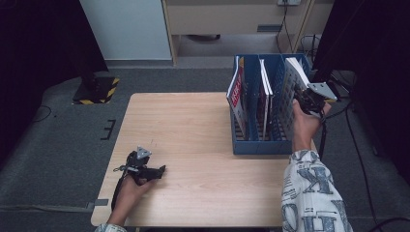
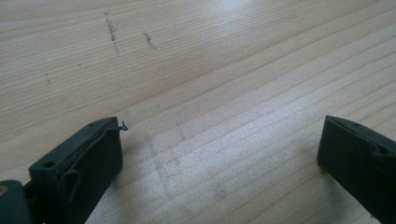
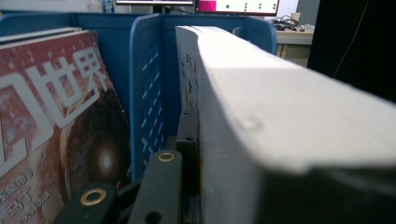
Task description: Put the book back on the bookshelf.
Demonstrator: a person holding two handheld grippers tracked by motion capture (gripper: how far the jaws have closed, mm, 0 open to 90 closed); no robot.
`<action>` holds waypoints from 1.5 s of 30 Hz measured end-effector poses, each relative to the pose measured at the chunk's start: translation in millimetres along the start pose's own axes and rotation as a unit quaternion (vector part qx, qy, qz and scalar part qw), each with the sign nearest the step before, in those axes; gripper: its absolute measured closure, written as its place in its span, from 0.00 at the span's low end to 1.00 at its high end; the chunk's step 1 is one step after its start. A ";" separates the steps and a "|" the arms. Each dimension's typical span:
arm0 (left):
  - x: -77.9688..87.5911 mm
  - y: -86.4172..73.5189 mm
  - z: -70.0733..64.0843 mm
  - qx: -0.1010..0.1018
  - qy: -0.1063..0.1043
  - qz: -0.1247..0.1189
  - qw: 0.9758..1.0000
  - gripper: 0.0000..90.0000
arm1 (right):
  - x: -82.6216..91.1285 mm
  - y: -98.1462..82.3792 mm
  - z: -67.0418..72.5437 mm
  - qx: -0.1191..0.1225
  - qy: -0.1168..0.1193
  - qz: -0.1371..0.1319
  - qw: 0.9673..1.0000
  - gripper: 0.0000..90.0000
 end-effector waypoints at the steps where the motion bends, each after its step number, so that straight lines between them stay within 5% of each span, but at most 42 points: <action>1: 0.0 0.0 0.0 0.000 0.000 0.000 1.000 0.00 | -0.5 -0.7 1.5 0.003 0.000 0.000 1.000 0.82; 19: 0.0 0.0 0.0 0.000 0.000 0.000 1.000 0.00 | 1.9 -5.7 13.7 -0.001 0.034 -0.012 0.999 0.78; 32: -0.1 0.0 -0.4 0.001 0.001 0.000 1.000 0.00 | 8.5 -5.2 14.4 -0.005 0.038 -0.009 0.999 0.48; 45: -0.1 0.0 -0.5 0.001 0.001 -0.001 1.000 0.00 | 17.2 -4.5 17.0 -0.008 0.051 0.001 0.999 0.33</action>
Point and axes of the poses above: each handheld gripper's, and its own axes: x roughly backward along the jaws, y roughly out of its top, z roughly to its left, the point moved 1 cm from there along -x, roughly forward along the jaws, and after that the axes turned 12 degrees about x, right-handed, at the moved point
